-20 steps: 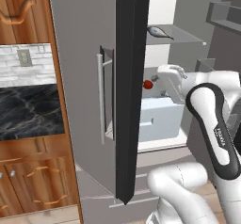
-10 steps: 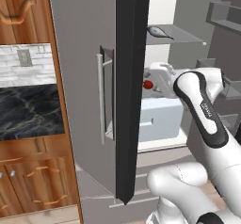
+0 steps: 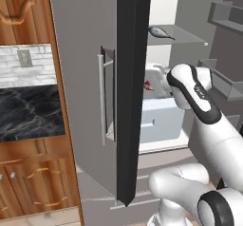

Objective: Gather the bell peppers from the fridge and place them on a tray on the dining counter. Then gather the fish and chicken drumstick from the fridge and place them on the other tray.

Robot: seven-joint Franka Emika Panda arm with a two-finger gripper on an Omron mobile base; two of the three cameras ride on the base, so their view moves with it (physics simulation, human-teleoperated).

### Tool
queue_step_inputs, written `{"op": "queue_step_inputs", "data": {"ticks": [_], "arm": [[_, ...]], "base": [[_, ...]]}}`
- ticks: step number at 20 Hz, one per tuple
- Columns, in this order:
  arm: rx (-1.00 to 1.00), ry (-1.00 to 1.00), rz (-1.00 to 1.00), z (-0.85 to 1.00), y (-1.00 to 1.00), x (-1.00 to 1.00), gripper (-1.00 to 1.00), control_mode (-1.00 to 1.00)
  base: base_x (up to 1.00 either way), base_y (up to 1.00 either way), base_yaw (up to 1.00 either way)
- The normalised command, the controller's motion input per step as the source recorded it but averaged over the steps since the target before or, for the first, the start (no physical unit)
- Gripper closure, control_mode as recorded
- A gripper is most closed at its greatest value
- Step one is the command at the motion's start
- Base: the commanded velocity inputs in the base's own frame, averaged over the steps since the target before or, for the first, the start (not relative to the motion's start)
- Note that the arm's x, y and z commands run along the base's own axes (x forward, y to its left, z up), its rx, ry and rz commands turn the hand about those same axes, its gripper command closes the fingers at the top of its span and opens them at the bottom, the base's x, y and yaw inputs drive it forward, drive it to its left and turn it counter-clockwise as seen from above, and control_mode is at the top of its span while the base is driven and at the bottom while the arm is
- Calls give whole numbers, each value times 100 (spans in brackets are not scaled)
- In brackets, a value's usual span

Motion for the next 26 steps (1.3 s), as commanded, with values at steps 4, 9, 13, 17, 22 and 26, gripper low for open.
{"op": "queue_step_inputs", "data": {"ticks": [4, 9, 13, 17, 22, 26], "arm": [[0, 0, 7, -9, 50, -5, -100, -100], [-2, 0, 6, -22, 73, -43, -100, -100], [-6, -3, 8, -46, 100, -57, -100, -100], [-7, -7, 8, -33, 100, -50, -100, -100], [-4, -15, 9, -21, 99, -41, -100, -100], [-1, -19, 9, -11, 82, -21, -100, -100]], "base": [[0, 0, 0], [0, 0, 0], [0, 0, 0], [0, 0, 0], [0, 0, 0], [0, 0, 0]]}}
